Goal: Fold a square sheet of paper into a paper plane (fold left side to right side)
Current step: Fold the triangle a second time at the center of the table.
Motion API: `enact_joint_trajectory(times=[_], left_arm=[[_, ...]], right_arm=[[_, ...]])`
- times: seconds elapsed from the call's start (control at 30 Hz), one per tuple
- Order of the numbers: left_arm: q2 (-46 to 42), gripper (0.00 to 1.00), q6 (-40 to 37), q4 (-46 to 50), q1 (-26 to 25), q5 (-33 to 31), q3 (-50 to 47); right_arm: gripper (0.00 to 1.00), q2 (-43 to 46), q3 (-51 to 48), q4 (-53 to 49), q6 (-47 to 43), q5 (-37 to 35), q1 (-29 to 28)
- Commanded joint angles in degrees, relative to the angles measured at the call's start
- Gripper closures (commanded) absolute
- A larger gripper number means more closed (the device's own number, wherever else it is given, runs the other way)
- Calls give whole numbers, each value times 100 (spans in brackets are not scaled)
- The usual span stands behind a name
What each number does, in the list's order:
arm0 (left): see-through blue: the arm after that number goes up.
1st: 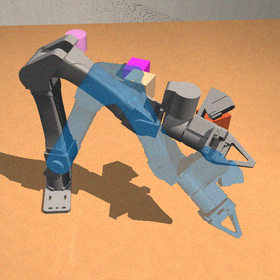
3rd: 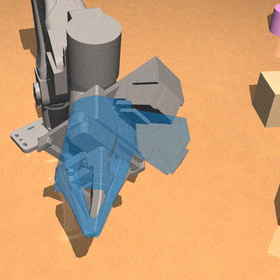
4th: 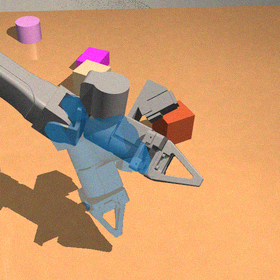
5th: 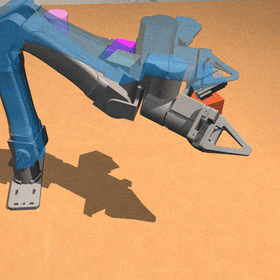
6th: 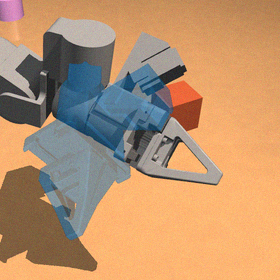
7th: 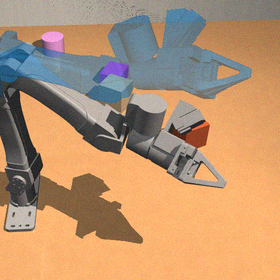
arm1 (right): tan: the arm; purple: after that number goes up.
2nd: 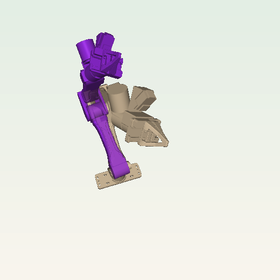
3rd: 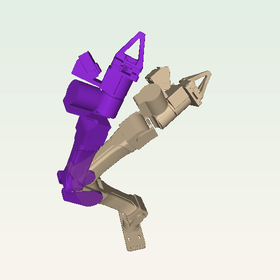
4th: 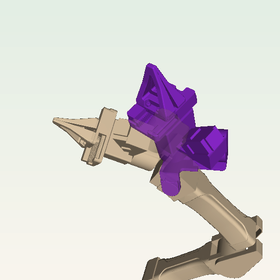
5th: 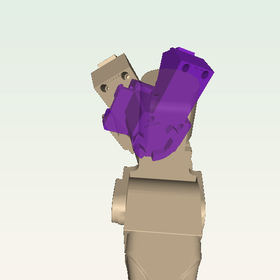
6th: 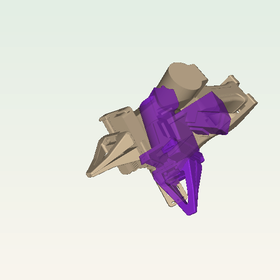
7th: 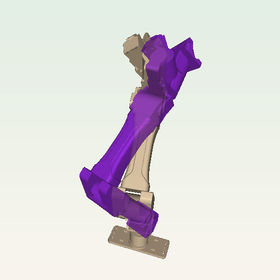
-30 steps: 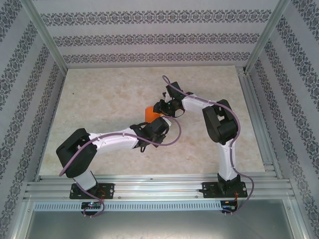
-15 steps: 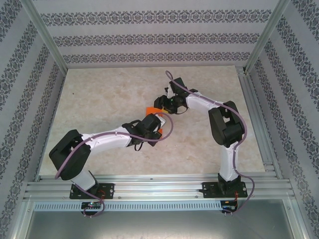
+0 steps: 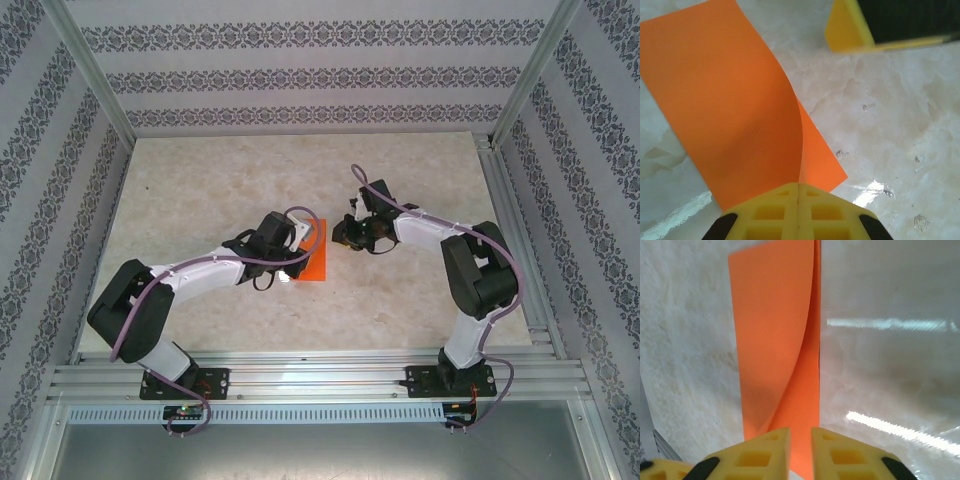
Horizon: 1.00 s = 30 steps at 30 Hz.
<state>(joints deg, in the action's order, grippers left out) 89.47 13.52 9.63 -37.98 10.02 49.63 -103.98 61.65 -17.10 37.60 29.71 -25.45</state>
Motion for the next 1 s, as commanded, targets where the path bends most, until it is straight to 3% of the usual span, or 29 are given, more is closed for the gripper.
enact_joint_trajectory(times=[0.0, 0.5, 0.97], left_arm=[[-35, 100, 79, -268, 157, 219, -58], [278, 100, 116, -205, 394, 163, 19], [636, 100, 54, -187, 632, 48, 219]], right_arm=[[87, 214, -200, 503, 178, 140, -222], [94, -215, -513, 532, 345, -196, -868], [95, -473, -678, 240, 191, -540, -1028]])
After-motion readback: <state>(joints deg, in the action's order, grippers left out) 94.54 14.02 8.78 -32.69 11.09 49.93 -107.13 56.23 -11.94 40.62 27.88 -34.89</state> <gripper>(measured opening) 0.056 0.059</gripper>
